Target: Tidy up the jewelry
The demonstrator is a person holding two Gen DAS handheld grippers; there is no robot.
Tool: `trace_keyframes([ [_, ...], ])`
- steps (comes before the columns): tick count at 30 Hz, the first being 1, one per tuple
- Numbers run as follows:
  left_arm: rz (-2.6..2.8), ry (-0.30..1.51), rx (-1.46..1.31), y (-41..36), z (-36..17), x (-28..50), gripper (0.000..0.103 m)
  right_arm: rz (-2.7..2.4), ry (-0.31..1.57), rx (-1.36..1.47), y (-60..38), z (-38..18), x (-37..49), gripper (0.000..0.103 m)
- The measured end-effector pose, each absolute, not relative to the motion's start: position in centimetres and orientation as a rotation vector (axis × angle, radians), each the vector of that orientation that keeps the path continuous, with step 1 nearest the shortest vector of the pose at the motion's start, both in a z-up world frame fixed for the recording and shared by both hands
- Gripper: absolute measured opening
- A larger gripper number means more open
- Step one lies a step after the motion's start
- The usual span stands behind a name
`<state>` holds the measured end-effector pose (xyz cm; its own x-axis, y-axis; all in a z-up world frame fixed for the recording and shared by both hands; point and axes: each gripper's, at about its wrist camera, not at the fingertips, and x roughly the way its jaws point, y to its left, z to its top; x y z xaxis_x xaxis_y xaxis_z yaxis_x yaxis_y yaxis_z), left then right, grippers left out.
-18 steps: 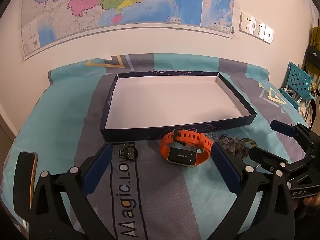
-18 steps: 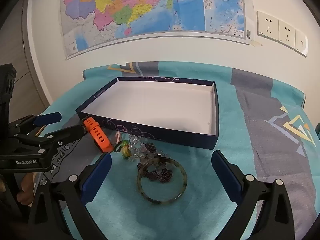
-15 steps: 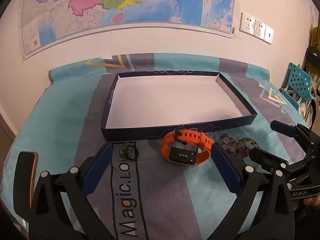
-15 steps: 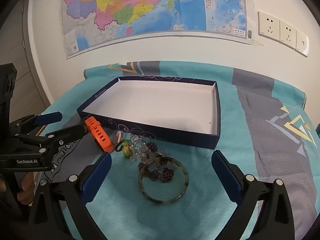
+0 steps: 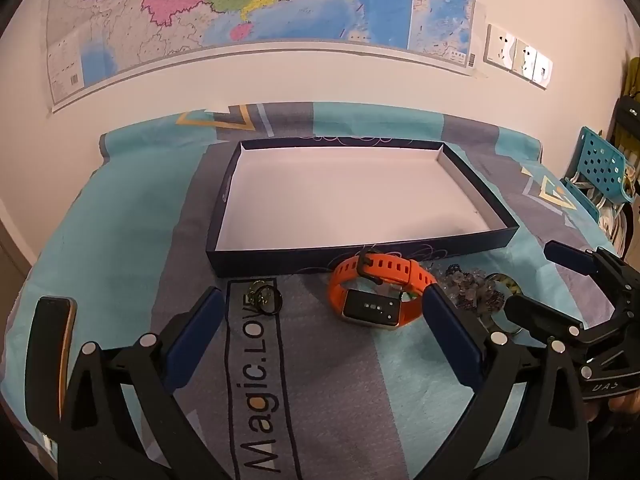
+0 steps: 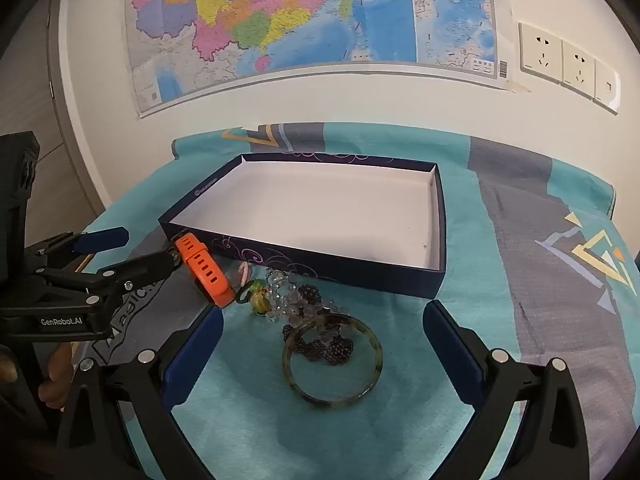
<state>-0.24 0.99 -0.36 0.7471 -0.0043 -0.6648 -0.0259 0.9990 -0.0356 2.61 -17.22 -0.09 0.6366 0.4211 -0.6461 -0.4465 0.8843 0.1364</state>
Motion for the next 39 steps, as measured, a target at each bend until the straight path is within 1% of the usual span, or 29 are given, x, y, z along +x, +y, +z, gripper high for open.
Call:
trace_keyframes([
  [39, 0.010, 0.742, -0.040, 0.77, -0.92, 0.12, 0.097, 0.517, 0.743, -0.028, -16.99, -0.12, 2.51, 0.097],
])
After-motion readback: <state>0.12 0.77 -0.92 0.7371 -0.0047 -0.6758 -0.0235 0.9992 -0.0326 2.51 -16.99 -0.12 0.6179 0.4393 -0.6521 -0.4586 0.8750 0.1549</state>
